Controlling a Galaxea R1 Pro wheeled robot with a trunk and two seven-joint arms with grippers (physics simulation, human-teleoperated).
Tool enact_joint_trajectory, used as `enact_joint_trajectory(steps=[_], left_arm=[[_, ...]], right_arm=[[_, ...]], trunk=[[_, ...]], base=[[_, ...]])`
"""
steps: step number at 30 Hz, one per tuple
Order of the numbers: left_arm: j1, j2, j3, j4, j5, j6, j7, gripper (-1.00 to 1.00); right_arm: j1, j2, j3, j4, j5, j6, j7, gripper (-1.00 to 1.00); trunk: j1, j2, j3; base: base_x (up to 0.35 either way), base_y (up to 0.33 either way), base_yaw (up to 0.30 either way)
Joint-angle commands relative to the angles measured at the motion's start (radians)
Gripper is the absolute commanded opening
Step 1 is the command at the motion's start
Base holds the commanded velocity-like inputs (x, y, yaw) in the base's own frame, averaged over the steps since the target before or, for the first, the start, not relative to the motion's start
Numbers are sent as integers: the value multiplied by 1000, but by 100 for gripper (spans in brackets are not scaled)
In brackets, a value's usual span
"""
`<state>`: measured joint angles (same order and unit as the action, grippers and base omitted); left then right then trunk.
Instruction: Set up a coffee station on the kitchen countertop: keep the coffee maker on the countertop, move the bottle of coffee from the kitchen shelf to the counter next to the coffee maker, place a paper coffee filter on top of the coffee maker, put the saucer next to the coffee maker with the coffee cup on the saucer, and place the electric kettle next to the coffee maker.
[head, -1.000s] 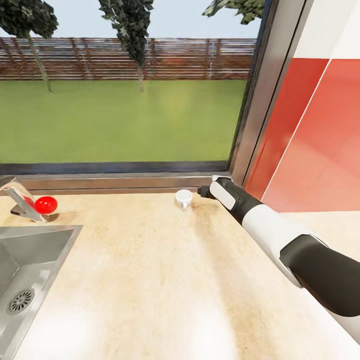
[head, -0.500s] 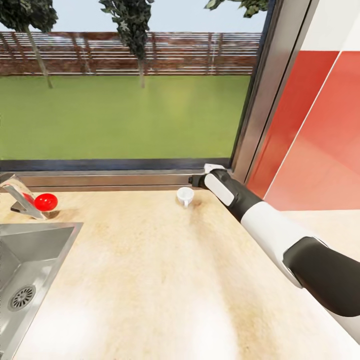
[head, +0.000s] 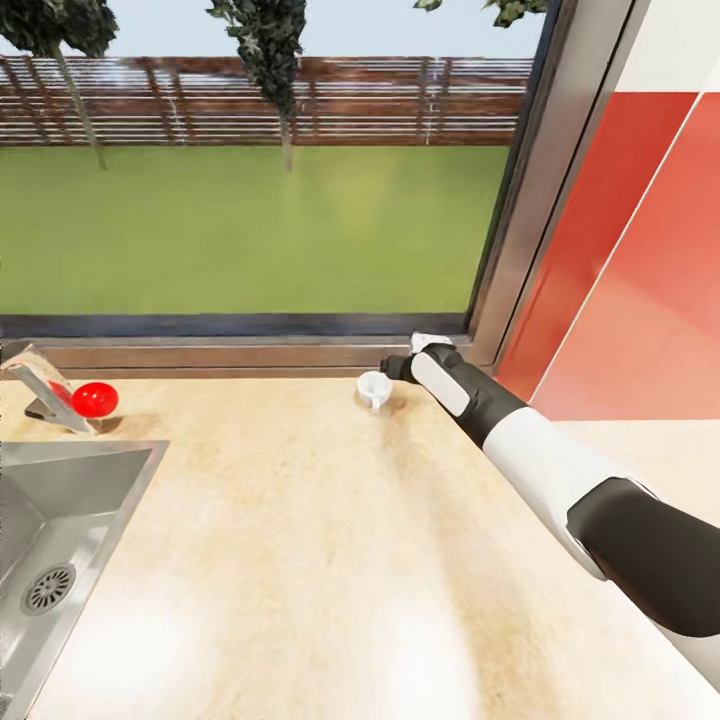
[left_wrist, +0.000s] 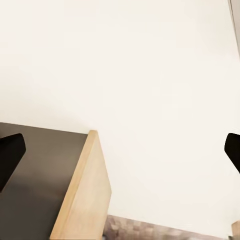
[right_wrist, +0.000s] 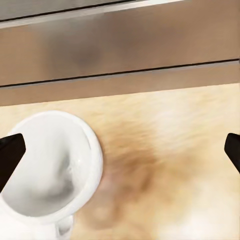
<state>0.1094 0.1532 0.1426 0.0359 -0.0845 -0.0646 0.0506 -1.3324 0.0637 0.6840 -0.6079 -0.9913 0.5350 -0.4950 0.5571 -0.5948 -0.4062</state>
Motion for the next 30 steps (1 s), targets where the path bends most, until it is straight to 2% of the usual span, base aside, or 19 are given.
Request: enact_joint_trajectory(steps=[1, 17, 30], left_arm=[[-1, 0, 8, 2, -9, -7, 3, 100], [-1, 0, 9, 3, -9, -7, 3, 100], [-1, 0, 8, 3, -9, -7, 3, 100]], right_arm=[[-1, -1, 5, -1, -9, 0, -9, 100], [-1, -1, 5, 0, -9, 0, -8, 100], [4, -2, 5, 0, -9, 0, -8, 100]], trunk=[[0, -1, -3], [0, -1, -27], [0, -1, -36]], base=[[0, 0, 73], [0, 0, 77], [0, 0, -4]])
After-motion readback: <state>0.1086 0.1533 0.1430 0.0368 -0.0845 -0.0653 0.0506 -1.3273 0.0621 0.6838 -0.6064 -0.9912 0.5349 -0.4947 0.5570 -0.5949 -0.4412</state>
